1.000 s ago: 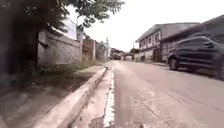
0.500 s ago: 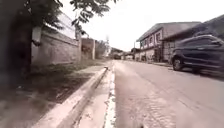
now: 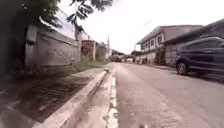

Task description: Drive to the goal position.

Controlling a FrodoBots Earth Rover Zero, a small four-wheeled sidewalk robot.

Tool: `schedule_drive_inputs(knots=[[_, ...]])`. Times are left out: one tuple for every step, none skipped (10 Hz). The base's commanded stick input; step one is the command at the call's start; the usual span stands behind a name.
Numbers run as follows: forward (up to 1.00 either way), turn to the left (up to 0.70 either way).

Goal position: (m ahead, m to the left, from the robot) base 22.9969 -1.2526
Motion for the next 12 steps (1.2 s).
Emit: schedule_drive_inputs(knots=[[0.7,0.0],[0.7,0.0],[0.7,0.0],[0.7,0.0],[0.7,0.0],[0.7,0.0],[0.7,0.0],[0.7,0.0],[0.7,0.0],[0.7,0.0],[0.7,0.0],[0.7,0.0]])
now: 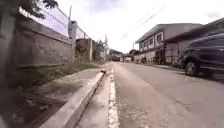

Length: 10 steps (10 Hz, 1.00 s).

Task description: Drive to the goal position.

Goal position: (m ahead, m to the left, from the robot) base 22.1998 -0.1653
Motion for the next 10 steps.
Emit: schedule_drive_inputs(knots=[[0.7,0.0],[0.7,-0.05],[0.7,-0.2],[0.7,-0.27],[0.7,-0.12],[0.7,-0.05],[0.7,0.0],[0.7,0.0],[0.7,0.0],[0.7,0.0]])
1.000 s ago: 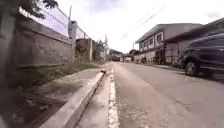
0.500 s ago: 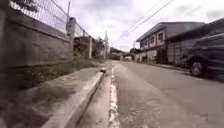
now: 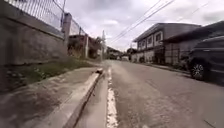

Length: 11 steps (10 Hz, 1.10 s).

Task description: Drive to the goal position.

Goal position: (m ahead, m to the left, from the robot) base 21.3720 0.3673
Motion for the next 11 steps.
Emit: schedule_drive_inputs(knots=[[0.7,0.0],[0.7,0.0],[0.7,0.0],[0.7,0.0],[0.7,0.0],[0.7,0.0],[0.7,-0.05],[0.7,-0.21],[0.7,-0.28],[0.7,-0.28],[0.7,-0.2]])
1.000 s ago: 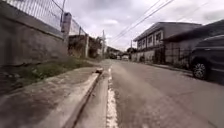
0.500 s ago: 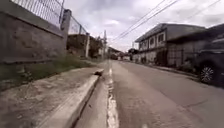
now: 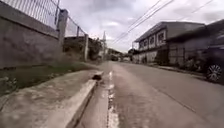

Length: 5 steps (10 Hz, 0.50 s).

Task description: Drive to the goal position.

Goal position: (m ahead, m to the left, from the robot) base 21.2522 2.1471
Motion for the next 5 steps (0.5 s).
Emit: schedule_drive_inputs(knots=[[0.7,-0.05],[0.7,0.0],[0.7,0.0],[0.7,0.0],[0.7,0.0]])
